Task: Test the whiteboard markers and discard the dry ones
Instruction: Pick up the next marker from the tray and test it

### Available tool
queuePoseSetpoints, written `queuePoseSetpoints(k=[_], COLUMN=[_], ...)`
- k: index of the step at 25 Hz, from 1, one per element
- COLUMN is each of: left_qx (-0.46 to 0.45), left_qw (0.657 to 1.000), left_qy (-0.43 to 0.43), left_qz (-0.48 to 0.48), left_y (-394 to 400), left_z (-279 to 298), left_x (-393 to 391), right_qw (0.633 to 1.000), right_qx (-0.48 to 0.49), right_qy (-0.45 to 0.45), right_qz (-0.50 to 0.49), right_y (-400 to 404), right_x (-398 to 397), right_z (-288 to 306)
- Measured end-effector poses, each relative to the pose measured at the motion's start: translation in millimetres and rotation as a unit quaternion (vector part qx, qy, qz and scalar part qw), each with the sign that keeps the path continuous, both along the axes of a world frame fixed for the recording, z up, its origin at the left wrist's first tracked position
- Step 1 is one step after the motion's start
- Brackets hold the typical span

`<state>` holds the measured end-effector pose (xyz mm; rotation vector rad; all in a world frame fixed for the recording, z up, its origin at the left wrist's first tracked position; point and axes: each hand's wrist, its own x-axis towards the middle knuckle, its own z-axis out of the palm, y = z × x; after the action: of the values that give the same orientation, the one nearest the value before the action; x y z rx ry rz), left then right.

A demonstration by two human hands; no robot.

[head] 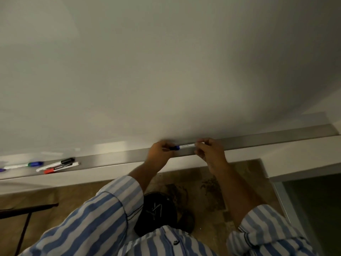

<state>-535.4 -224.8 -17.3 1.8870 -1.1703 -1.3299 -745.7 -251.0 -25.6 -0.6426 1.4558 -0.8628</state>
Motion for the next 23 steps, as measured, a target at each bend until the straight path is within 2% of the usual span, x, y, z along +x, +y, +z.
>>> queuePoseSetpoints(k=[2, 3, 7, 11, 15, 20, 23], left_qx=[-0.025, -0.042, -0.082, -0.126, -0.155, -0.230, -0.255], left_qw=[1.000, 0.999, 0.994, 0.972, 0.952, 0.906, 0.895], left_qy=[-0.009, -0.017, -0.022, -0.081, -0.104, -0.182, -0.174], left_qz=[-0.004, -0.007, -0.073, -0.184, -0.243, -0.305, -0.323], left_y=[10, 14, 29, 53, 78, 108, 115], left_z=[9, 14, 35, 45, 47, 53, 61], left_x=[24, 35, 70, 125, 185, 270, 308], right_qw=[0.995, 0.993, 0.972, 0.947, 0.948, 0.957, 0.961], right_qx=[0.005, 0.004, -0.021, -0.023, -0.042, -0.086, -0.113], right_qy=[-0.084, -0.097, -0.093, -0.108, -0.100, -0.085, -0.044], right_qz=[0.044, 0.073, 0.217, 0.303, 0.299, 0.262, 0.248], right_y=[3, 5, 15, 35, 63, 112, 130], right_x=[16, 28, 76, 133, 190, 268, 304], right_z=[18, 24, 45, 61, 70, 85, 98])
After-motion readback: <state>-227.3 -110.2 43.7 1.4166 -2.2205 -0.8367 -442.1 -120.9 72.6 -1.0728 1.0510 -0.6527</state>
